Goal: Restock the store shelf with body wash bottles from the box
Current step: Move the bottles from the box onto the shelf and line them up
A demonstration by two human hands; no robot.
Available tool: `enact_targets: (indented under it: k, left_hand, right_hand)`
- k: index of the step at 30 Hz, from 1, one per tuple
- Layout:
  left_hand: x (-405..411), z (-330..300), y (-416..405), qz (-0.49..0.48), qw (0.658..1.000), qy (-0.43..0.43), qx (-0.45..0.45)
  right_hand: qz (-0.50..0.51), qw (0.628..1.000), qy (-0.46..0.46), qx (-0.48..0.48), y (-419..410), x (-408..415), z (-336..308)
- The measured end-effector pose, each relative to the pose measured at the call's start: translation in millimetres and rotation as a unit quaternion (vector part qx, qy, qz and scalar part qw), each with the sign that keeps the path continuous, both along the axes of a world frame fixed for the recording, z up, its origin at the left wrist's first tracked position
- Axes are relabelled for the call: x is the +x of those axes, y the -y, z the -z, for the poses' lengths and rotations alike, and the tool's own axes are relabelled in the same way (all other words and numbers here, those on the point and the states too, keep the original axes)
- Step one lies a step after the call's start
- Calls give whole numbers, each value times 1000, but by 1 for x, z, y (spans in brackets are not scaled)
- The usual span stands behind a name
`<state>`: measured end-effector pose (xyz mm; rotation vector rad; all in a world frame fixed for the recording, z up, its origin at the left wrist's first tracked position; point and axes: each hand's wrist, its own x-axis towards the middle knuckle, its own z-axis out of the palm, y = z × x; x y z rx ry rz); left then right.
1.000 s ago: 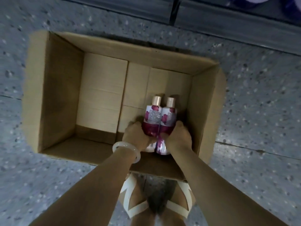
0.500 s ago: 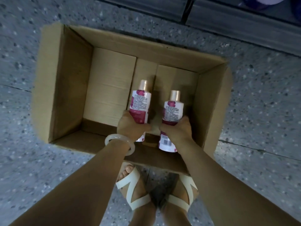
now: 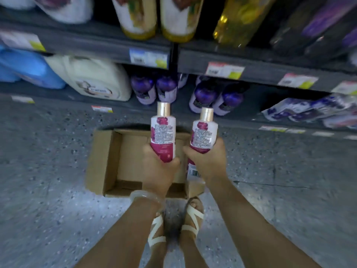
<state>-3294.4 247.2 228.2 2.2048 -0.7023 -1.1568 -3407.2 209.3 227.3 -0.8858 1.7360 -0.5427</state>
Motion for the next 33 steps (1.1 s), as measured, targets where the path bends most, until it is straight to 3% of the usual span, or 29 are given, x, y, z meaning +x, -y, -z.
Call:
enact_targets:
  k: [7, 15, 23, 33]
  left_hand:
    - [-48, -214, 36, 102, 981, -22, -161]
    - [-125, -414, 78, 193, 927, -25, -320]
    - [-256, -514, 70, 289, 877, -32, -383]
    - [-474, -575, 68, 299, 864, -66, -400]
  right_hand:
    - [69, 983, -15, -168, 21, -50, -219]
    - [161, 921, 4, -355, 25, -140, -430]
    - [217, 872, 10, -438, 2, -276, -531]
    - [178, 871, -59, -455, -5, -492, -588]
